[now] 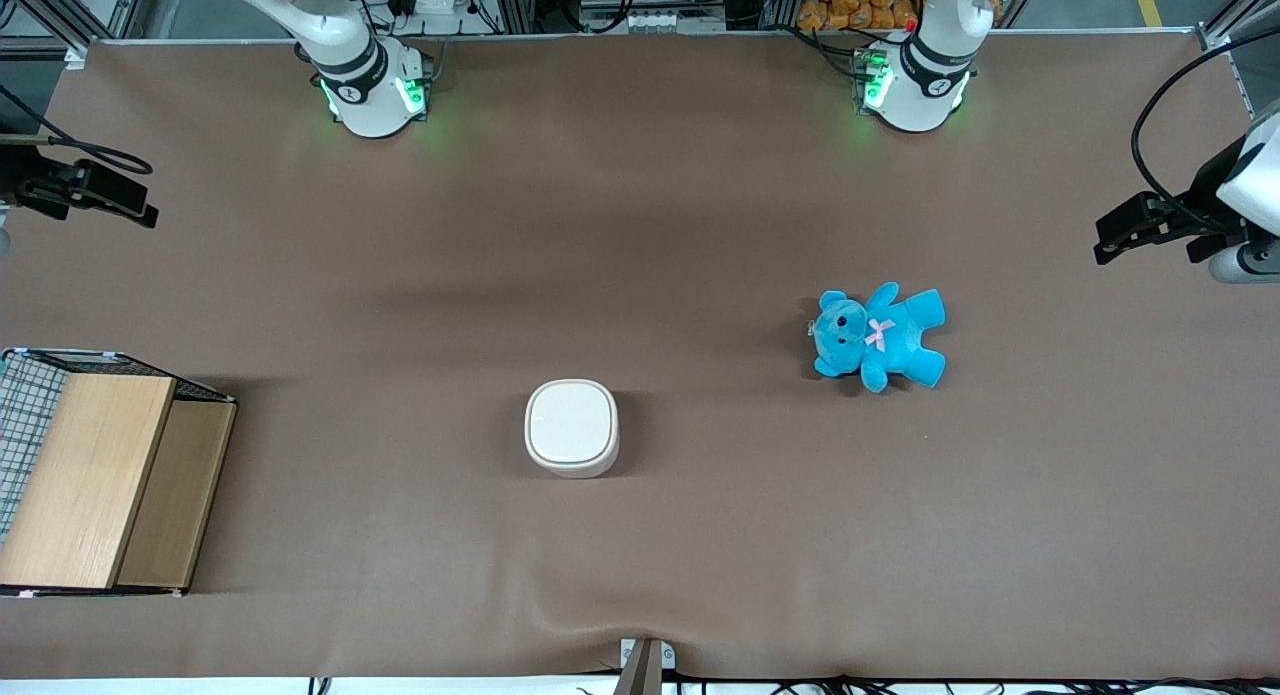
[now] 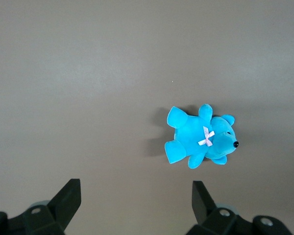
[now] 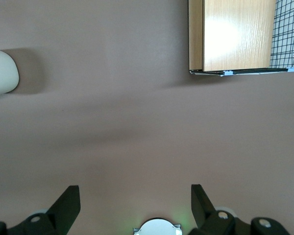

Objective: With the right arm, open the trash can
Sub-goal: 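Move the right gripper from rest toward the white trash can lid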

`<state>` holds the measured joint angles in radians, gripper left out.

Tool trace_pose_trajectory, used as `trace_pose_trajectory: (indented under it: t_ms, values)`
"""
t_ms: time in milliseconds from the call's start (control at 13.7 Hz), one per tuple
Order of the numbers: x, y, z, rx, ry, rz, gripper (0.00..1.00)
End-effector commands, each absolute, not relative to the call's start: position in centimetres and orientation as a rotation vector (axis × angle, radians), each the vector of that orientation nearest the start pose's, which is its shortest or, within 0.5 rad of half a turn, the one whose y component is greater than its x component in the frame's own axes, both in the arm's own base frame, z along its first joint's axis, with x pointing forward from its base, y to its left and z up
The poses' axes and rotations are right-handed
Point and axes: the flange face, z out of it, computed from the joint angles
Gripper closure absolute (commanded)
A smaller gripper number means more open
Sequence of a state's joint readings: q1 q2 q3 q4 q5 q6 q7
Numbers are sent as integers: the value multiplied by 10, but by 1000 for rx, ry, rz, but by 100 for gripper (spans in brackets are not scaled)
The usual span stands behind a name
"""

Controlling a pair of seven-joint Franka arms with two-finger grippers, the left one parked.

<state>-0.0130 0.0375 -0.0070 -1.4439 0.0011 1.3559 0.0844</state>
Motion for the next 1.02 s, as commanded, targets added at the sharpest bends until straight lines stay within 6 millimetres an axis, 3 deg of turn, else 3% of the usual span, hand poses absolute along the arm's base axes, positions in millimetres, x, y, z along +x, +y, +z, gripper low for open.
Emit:
trace_pose_trajectory:
  t_ms: [0,146,365,656,802,948]
  values:
    - [538,-16,649,-3155,157,181,0]
    - [542,-9,654,-3152,139,162,0]
    - [562,2,636,-3138,109,202,0]
    - [591,73,602,-3110,-58,248,0]
    - [602,131,580,-3118,-153,231,0]
    - [610,177,557,-3125,-103,197,0]
